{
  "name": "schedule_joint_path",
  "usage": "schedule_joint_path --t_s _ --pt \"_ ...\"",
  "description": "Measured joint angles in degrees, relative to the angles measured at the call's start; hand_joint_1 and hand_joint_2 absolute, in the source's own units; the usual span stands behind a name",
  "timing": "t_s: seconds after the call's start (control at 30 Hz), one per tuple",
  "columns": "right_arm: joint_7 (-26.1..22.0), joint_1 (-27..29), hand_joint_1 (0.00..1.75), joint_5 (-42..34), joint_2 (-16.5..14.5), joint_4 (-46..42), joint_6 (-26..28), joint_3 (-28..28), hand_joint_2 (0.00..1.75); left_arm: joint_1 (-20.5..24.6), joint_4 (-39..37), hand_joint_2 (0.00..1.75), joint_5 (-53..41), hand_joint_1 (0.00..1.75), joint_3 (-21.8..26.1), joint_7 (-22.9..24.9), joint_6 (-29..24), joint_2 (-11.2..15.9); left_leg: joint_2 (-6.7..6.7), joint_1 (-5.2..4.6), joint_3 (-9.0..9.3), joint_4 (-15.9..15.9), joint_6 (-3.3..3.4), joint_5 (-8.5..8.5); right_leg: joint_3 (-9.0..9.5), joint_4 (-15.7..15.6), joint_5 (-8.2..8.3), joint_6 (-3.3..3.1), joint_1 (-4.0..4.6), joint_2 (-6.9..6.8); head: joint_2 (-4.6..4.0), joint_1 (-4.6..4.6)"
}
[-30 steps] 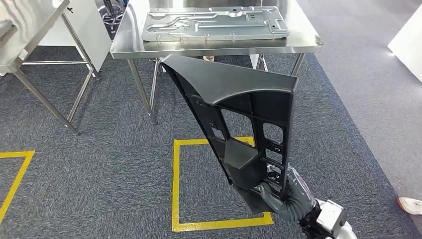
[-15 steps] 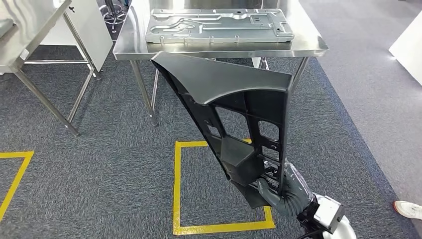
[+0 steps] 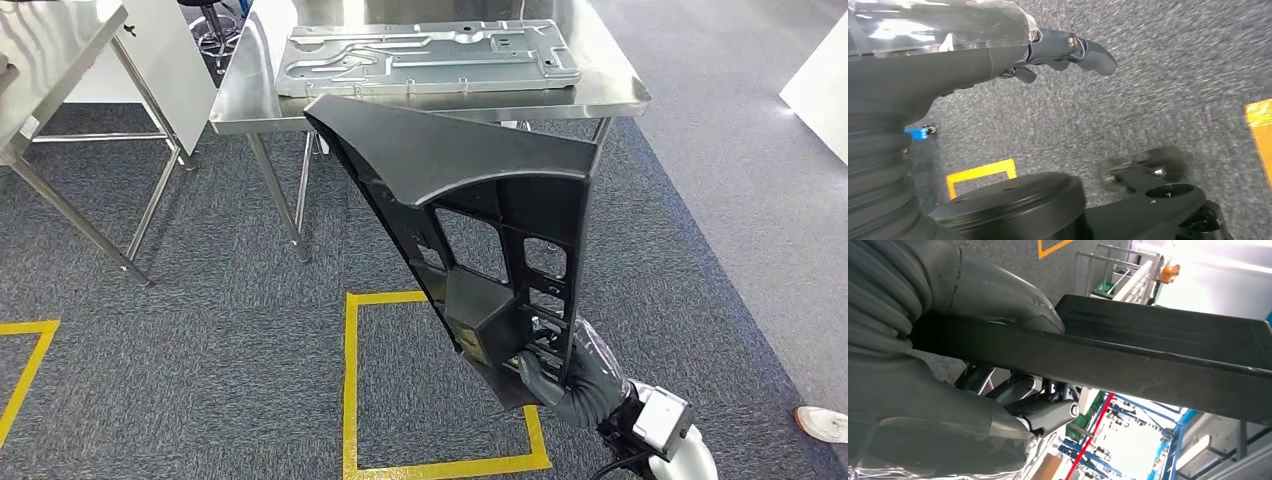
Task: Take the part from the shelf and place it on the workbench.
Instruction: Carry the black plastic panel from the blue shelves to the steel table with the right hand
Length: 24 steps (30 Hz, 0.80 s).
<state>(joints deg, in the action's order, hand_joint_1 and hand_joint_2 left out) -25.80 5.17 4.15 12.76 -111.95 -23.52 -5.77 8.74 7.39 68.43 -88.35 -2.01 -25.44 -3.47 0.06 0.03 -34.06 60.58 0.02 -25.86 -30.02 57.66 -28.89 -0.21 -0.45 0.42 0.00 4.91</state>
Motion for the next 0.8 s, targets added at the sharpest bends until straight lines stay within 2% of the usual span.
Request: schedule_joint_path --t_s 0.07,0.17,0.2,0.23,0.3,0.33,0.37,0.4,0.43,0.47,0.5,0.57,0.67,0.7,0.73,0.8 --pt "-0.07 0.12 1.75 0.01 0.02 -0.04 -0.1 -0.01 1.75 -0.18 0.0 1.75 0.13 0.0 0.0 -0.07 -0.1 0.0 -0.05 -0.23 0.7 -1.74 0.32 -0.41 -0.13 0.03 -0.28 0.61 0.09 0.03 0.0 0.0" --pt "-0.1 0.04 1.75 0.02 0.05 -0.24 -0.17 -0.05 1.75 -0.16 0.0 1.75 0.25 0.0 0.0 -0.17 -0.16 -0.14 -0.13 0.11 1.45 -2.79 1.06 -0.65 -0.25 0.75 -0.94 1.6 -0.06 -0.13 0.0 -0.01" --pt "-0.12 -0.02 1.75 0.02 0.06 -0.3 -0.17 -0.07 1.75 -0.15 0.0 1.75 0.27 0.0 0.0 -0.17 -0.16 -0.2 -0.11 0.27 1.85 -3.13 1.34 -0.7 -1.08 2.53 -1.75 1.91 -0.13 -0.18 0.0 -0.01" --pt "-0.13 -0.05 1.75 0.01 0.07 -0.32 -0.17 -0.07 1.75 -0.16 0.0 1.75 0.33 0.0 0.0 -0.17 -0.17 -0.24 -0.08 0.31 2.18 -3.3 1.54 -0.81 -2.67 5.4 -2.86 2.15 -0.26 -0.22 0.0 -0.02" --pt "-0.13 -0.06 1.75 0.0 0.07 -0.3 -0.23 -0.07 1.75 -0.2 0.0 1.75 0.51 0.0 0.0 -0.19 -0.23 -0.25 -0.05 0.3 2.58 -3.35 1.76 -1.23 -7.29 12.46 -4.85 2.54 -0.43 -0.24 0.0 -0.01" --pt "-0.11 -0.07 1.75 0.0 0.07 -0.25 -0.27 -0.08 1.75 -0.25 0.0 1.75 0.61 0.0 0.0 -0.21 -0.27 -0.25 -0.07 0.3 2.86 -3.33 1.75 -1.49 -9.12 14.61 -4.71 2.69 -0.53 -0.24 0.0 -0.01" --pt "-0.07 -0.14 1.75 -0.01 0.08 -0.16 -0.32 -0.08 1.75 -0.33 0.0 1.75 0.66 0.0 0.0 -0.25 -0.3 -0.27 -0.12 0.31 3.26 -3.32 1.68 -1.83 -10.01 14.77 -3.36 2.8 -0.64 -0.25 0.0 -0.01" --pt "-0.03 -0.25 1.75 -0.02 0.08 -0.07 -0.33 -0.09 1.75 -0.41 0.0 1.75 0.67 0.0 0.0 -0.28 -0.33 -0.32 -0.17 0.35 3.79 -3.3 1.56 -2.23 -9.78 12.78 -1.03 2.86 -0.75 -0.28 0.0 -0.01" --pt "0.02 -0.36 1.75 -0.05 0.09 0.02 -0.33 -0.09 1.75 -0.49 0.0 1.75 0.68 0.0 0.0 -0.3 -0.35 -0.39 -0.22 0.38 4.37 -3.3 1.37 -2.69 -8.79 9.32 1.7 2.86 -0.85 -0.35 0.0 -0.02" --pt "0.05 -0.47 1.75 -0.11 0.13 0.1 -0.33 -0.09 1.75 -0.56 0.0 1.75 0.67 0.0 0.0 -0.31 -0.37 -0.46 -0.24 0.32 4.81 -3.28 1.09 -3.15 -7.61 6.02 3.6 2.78 -0.81 -0.41 0.0 -0.02" --pt "0.06 -0.53 1.75 -0.2 0.19 0.13 -0.3 -0.09 1.75 -0.6 0.0 1.75 0.66 0.0 0.0 -0.27 -0.38 -0.51 -0.27 0.27 5.06 -3.21 0.75 -3.58 -6.55 3.33 4.47 2.51 -0.68 -0.43 0.0 -0.01" --pt "0.04 -0.33 1.75 -0.39 0.39 0.11 -0.22 -0.09 1.75 -0.63 0.0 1.75 0.6 0.0 0.0 -0.19 -0.4 -0.52 -0.27 0.17 5.15 -3.27 0.09 -4.1 -5.77 1.56 3.9 1.8 -0.31 -0.39 0.0 -0.01" --pt "-0.04 0.34 1.75 -0.56 0.58 -0.2 -0.07 -0.09 1.75 -0.61 0.0 1.75 0.42 0.0 -0.01 -0.1 -0.38 -0.51 -0.15 0.24 5.49 -2.74 -0.84 -5.04 -5.09 1.01 3.18 0.62 -0.5 -0.26 0.0 -0.02" --pt "-0.09 0.5 1.75 -0.6 0.6 -0.36 -0.01 -0.09 1.75 -0.61 0.0 1.75 0.31 0.0 -0.02 -0.09 -0.37 -0.51 -0.12 0.25 4.86 -1.0 -1.08 -5.89 -4.71 0.83 2.98 0.25 -0.61 -0.27 0.0 -0.02" --pt "-0.14 0.68 1.75 -0.65 0.6 -0.51 0.07 -0.08 1.75 -0.62 0.0 1.75 0.2 0.0 -0.03 -0.13 -0.35 -0.51 -0.11 0.32 3.43 1.98 -1.24 -7.13 -4.33 0.73 2.73 -0.08 -0.62 -0.31 0.0 -0.02" --pt "-0.26 1.14 1.75 -0.72 0.61 -0.65 0.27 -0.06 1.75 -0.36 0.0 1.75 0.05 0.0 -0.04 -0.26 -0.31 -0.5 -0.11 0.33 -1.14 9.92 -1.36 -9.81 -3.68 0.74 2.1 -0.47 -0.41 -0.42 0.0 -0.02"
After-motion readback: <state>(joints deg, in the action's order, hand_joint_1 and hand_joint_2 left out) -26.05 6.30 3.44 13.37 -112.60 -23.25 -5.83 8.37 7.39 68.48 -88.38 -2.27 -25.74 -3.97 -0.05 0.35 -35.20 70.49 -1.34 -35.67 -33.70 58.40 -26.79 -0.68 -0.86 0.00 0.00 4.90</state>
